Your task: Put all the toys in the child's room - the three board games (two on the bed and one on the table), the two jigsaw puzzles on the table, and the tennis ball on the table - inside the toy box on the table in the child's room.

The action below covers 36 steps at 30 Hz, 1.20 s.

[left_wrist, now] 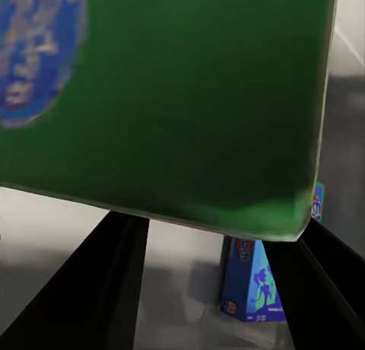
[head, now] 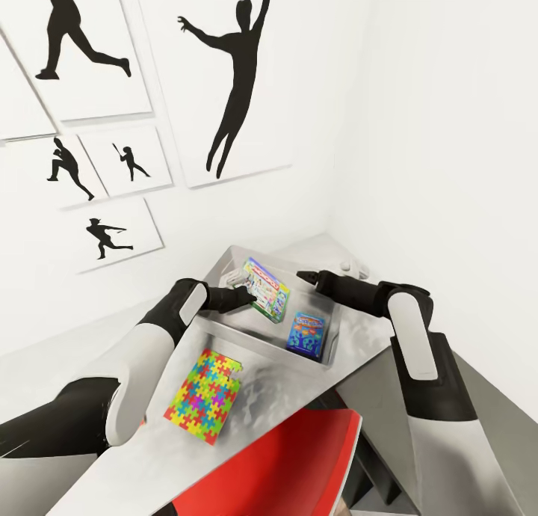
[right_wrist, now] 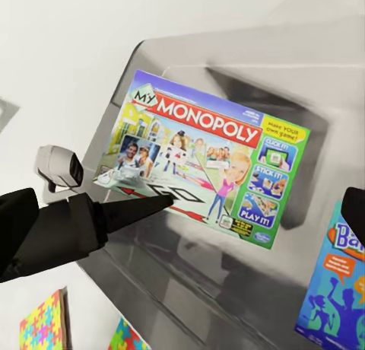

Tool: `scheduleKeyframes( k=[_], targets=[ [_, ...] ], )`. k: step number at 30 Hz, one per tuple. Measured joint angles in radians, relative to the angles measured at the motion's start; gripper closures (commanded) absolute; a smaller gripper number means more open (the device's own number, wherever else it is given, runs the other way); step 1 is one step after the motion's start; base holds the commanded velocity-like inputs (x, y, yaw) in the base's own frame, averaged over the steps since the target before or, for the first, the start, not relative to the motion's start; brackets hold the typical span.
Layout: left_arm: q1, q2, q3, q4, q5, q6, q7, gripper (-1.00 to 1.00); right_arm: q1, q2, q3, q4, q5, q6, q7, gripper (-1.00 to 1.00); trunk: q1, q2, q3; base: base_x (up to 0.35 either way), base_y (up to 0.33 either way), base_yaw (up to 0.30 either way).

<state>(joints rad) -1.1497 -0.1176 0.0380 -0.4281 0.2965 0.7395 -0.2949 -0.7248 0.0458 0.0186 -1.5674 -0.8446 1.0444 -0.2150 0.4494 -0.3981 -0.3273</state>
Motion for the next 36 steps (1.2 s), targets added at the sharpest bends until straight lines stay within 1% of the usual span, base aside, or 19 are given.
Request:
scheduleKeyframes(
  k=[1,4,5,10,14,16,20,22,24,27,29,30,33,34,35,36],
  targets=[
    [0.000,0.000,0.000,0.000,0.000,0.000,0.000,-1.00,0.001,0.000,0.000,0.000,0.000,0.000,0.000,-1.00,0.000,0.000,0.000,0.000,0.000,0.000],
    [0.000,0.000,0.000,0.000,0.000,0.000,-0.001,-1.00,0.003,0.000,-0.001,-0.001,0.000,0.000,0.000,-1.00,0.000,0.000,0.000,0.000,0.000,0.000],
    [0.000,0.000,-0.001,0.000,-0.004,-0.001,0.000,-1.00,0.003,0.000,-0.001,-0.001,0.000,0.000,0.000,-1.00,0.000,0.000,0.000,0.000,0.000,0.000],
    [0.000,0.002,-0.003,-0.001,0.000,0.000,-0.001,-1.00,0.003,0.000,-0.002,-0.001,0.000,0.000,0.000,-1.00,0.000,0.000,0.000,0.000,0.000,0.000],
    [-0.001,0.009,-0.003,-0.005,0.000,0.002,-0.001,-1.00,0.003,0.000,-0.002,-0.001,0.000,0.000,0.000,-1.00,0.000,0.000,0.000,0.000,0.000,0.000],
    [-0.001,0.010,-0.003,-0.016,-0.001,0.005,-0.001,-1.00,0.003,0.000,-0.002,-0.001,0.000,0.000,0.000,-1.00,0.000,0.000,0.000,0.000,0.000,0.000],
    [-0.001,0.016,-0.003,-0.070,0.001,0.025,-0.008,-1.00,0.004,0.000,-0.002,-0.001,0.000,0.000,0.000,-1.00,0.000,0.000,0.000,0.000,0.000,0.000],
    [-0.001,0.028,-0.001,-0.111,0.006,0.075,-0.012,-1.00,0.004,-0.001,-0.002,-0.001,0.000,0.000,0.000,-1.00,0.000,0.000,0.000,0.000,0.000,0.000],
    [-0.001,0.033,0.002,-0.137,0.009,0.113,-0.013,-1.00,0.005,-0.003,-0.002,-0.001,0.000,0.000,0.000,-1.00,0.000,0.000,0.000,0.000,0.000,0.000],
    [-0.001,0.046,0.006,-0.204,0.015,0.198,-0.017,-1.00,0.005,-0.005,-0.002,-0.001,0.000,0.000,0.001,-1.00,0.000,0.000,0.000,0.000,0.000,0.000],
    [-0.001,0.053,0.007,-0.235,0.017,0.234,-0.022,-1.00,0.005,-0.005,-0.002,-0.001,0.000,0.000,0.001,-1.00,0.000,0.000,0.000,0.000,0.000,0.000],
    [-0.001,0.061,0.008,-0.262,0.019,0.260,-0.035,-1.00,0.004,-0.006,-0.002,-0.002,0.000,0.000,0.002,-1.00,0.000,0.000,0.000,0.000,0.000,0.000],
    [-0.001,0.080,0.012,-0.293,0.024,0.284,-0.071,-1.00,0.005,-0.009,-0.004,-0.003,0.000,0.000,0.006,-1.00,0.000,0.000,0.000,0.000,0.000,0.000],
    [-0.001,0.098,0.017,-0.304,0.032,0.293,-0.105,-1.00,0.005,-0.014,-0.008,-0.004,0.000,0.000,0.011,-1.00,0.000,0.000,0.000,0.000,0.000,0.000],
    [-0.001,0.109,0.020,-0.310,0.037,0.297,-0.128,-1.00,0.005,-0.016,-0.011,-0.004,0.000,0.000,0.016,-1.00,0.000,0.000,0.000,0.000,0.000,0.000],
    [-0.001,0.135,0.025,-0.318,0.053,0.303,-0.176,-1.00,0.005,-0.020,-0.018,-0.005,0.000,0.000,0.026,-1.00,0.000,0.000,0.000,0.000,0.000,0.000]
  ],
)
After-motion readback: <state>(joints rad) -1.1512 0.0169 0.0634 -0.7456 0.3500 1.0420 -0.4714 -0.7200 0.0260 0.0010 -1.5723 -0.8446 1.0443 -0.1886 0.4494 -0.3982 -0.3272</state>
